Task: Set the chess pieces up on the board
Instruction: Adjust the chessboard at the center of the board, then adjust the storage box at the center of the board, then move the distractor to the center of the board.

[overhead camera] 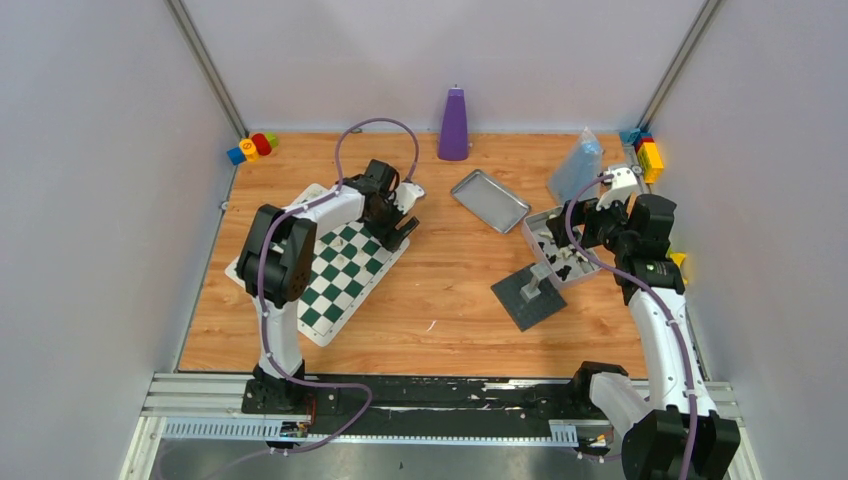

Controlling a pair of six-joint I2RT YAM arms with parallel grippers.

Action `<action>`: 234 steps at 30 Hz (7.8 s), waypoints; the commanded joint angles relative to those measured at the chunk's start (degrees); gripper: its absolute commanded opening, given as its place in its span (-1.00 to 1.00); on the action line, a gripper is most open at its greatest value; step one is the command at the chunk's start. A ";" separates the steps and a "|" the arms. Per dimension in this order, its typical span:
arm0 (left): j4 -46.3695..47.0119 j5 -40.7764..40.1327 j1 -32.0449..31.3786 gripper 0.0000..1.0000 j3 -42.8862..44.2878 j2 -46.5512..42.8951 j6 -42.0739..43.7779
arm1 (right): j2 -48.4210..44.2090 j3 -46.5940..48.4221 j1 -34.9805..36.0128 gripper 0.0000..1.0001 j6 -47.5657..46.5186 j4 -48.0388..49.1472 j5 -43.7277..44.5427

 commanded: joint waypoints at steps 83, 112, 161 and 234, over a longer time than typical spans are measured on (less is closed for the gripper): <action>9.31 -11.82 -24.35 0.93 4.88 6.45 4.91 | 0.30 -0.25 0.15 0.99 -1.80 1.04 -3.50; 10.49 -10.77 -32.83 0.99 4.21 -0.49 6.12 | 1.84 0.26 0.15 0.99 -1.89 0.60 0.04; -2.39 -8.90 -11.61 1.00 -5.72 -33.09 0.95 | 53.96 30.18 6.31 -0.99 -13.92 -13.12 22.16; -9.18 -2.86 6.67 1.00 0.94 -38.35 -3.92 | 26.50 7.06 37.40 -0.10 -33.47 -31.28 27.51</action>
